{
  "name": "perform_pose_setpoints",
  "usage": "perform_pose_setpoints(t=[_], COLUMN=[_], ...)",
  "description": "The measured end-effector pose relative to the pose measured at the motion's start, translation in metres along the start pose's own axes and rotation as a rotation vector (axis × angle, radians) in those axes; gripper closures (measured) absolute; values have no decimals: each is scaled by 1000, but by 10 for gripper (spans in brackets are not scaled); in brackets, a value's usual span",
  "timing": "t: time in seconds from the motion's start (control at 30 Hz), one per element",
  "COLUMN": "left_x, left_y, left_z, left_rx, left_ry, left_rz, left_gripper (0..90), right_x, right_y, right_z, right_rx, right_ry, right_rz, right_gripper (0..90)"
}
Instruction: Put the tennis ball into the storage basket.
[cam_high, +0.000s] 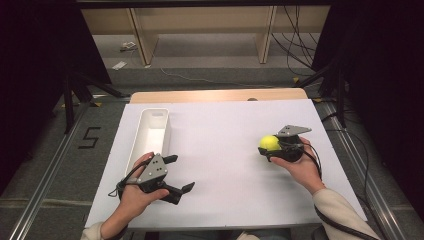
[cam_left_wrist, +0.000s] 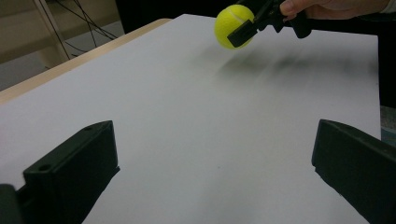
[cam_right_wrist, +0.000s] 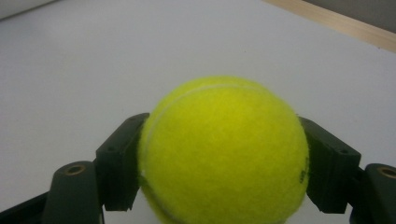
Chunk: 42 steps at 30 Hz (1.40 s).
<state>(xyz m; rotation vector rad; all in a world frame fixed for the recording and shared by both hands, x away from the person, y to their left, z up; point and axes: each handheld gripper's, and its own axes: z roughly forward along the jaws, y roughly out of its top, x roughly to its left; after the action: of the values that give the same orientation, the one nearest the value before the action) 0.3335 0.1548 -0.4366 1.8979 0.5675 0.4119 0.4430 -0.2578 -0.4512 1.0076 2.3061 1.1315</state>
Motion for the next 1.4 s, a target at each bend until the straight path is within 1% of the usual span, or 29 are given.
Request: perform_pose_setpoints(t=[0.4, 0.63, 1.03, 1.13, 1.4], left_x=[0, 0, 0, 0, 0], left_y=[0, 0, 0, 0, -1], left_z=[0, 0, 0, 0, 0], left_rx=[1, 2, 3, 3, 4], left_ry=[0, 2, 2, 4, 5], left_rz=[0, 0, -2, -2, -3], left_gripper=[0, 0, 1, 2, 3], right_x=[3, 4, 6, 5, 6], right_y=[6, 7, 11, 12, 15], right_z=[-3, -5, -6, -6, -6], right_rx=[-34, -37, -58, -63, -78], right_ry=[-1, -3, 2, 2, 7], right_rz=[-13, -11, -7, -14, -6], right_gripper=[263, 264, 263, 264, 263])
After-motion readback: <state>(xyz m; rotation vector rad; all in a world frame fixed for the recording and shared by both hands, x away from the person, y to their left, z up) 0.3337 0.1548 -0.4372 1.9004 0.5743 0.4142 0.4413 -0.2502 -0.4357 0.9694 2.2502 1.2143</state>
